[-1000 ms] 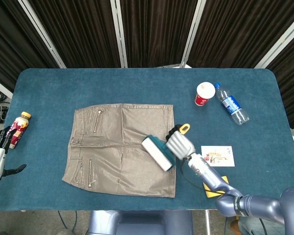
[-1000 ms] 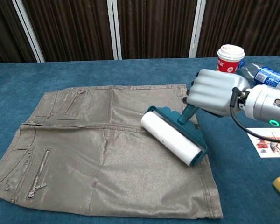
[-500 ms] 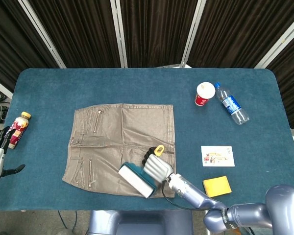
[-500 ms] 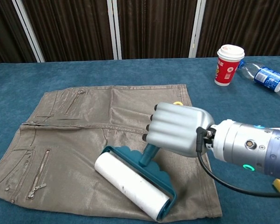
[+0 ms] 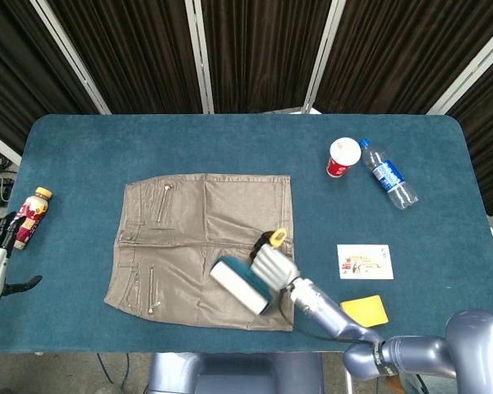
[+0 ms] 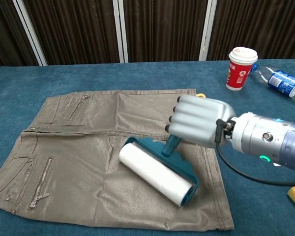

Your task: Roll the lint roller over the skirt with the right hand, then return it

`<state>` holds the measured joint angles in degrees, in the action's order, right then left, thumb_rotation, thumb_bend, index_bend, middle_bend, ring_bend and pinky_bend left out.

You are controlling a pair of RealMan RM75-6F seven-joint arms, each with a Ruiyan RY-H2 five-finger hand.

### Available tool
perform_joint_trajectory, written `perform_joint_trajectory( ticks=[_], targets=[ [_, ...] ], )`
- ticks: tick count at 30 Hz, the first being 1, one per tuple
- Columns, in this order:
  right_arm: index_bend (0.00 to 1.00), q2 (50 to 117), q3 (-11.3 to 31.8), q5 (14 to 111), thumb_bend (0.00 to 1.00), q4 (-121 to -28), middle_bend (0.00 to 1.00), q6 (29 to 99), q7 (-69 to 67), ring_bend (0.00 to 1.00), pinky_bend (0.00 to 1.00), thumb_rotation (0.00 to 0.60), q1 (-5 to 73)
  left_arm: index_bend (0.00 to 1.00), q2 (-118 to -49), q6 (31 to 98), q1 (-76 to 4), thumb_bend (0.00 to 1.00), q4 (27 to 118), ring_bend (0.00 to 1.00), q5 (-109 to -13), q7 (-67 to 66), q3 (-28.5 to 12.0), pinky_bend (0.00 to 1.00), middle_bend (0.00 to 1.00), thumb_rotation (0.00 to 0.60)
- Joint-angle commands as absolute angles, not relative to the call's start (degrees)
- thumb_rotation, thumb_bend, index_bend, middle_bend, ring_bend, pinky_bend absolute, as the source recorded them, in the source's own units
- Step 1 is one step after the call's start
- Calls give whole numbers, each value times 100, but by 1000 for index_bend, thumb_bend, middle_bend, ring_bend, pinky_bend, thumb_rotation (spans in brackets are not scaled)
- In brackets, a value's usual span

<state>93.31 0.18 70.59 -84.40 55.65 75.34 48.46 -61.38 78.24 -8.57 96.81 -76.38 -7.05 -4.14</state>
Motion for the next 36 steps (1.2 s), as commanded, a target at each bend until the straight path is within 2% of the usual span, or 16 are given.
perform_joint_trajectory(
  ticks=[1, 13, 21, 22, 23, 25, 26, 28, 29, 32, 36],
  targets=[
    [456, 9117, -18, 7020, 983, -8153, 493, 5653, 7322, 394, 413, 600, 4741, 0, -6146, 7822, -860, 0, 9679, 0, -7627, -721, -418, 0, 0, 600],
    [457, 8642, 0, 6654, 981, -7268, 494, 5798, 6346, 394, 413, 600, 4256, 0, -6214, 7806, -876, 0, 9690, 0, -7609, -866, -399, 0, 0, 600],
    [451, 8630, 1, 6375, 971, -6900, 494, 5730, 6078, 392, 415, 600, 4028, 0, -6235, 7822, -874, 0, 9714, 0, -7634, -927, -380, 0, 0, 600],
    [445, 8643, 4, 6342, 939, -6879, 494, 5722, 6068, 388, 415, 600, 4008, 0, -6233, 7825, -875, 0, 9716, 0, -7636, -930, -381, 0, 0, 600],
    [413, 8655, 11, 6295, 834, -6872, 483, 5712, 6055, 372, 416, 600, 3985, 0, -6232, 7826, -874, 0, 9718, 0, -7638, -932, -380, 0, 0, 600],
    [288, 8663, 40, 6209, 506, -6906, 412, 5695, 6011, 317, 414, 600, 3951, 0, -6230, 7827, -872, 0, 9720, 0, -7638, -925, -379, 0, 0, 600],
    [179, 8653, 59, 6161, 280, -6947, 333, 5675, 5981, 269, 399, 600, 3939, 0, -6226, 7826, -872, 0, 9722, 0, -7637, -922, -380, 0, 0, 600],
    [41, 8625, 98, 6078, 46, -7031, 211, 5659, 5932, 193, 359, 600, 3919, 0, -6218, 7823, -871, 0, 9731, 0, -7634, -913, -379, 0, 0, 600],
    [10, 8600, 122, 6051, 6, -7092, 170, 5678, 5918, 165, 336, 600, 3912, 0, -6210, 7824, -868, 0, 9740, 0, -7635, -901, -378, 0, 0, 600],
    [0, 8528, 176, 6083, 0, -7263, 95, 5855, 5879, 95, 267, 600, 3873, 0, -6180, 7822, -858, 0, 9765, 0, -7641, -849, -372, 0, 0, 600],
    [0, 8384, 201, 6240, 0, -7472, 60, 6138, 5712, 32, 196, 600, 3771, 0, -6144, 7751, -856, 0, 9772, 0, -7620, -746, -350, 0, 0, 600]
  ],
)
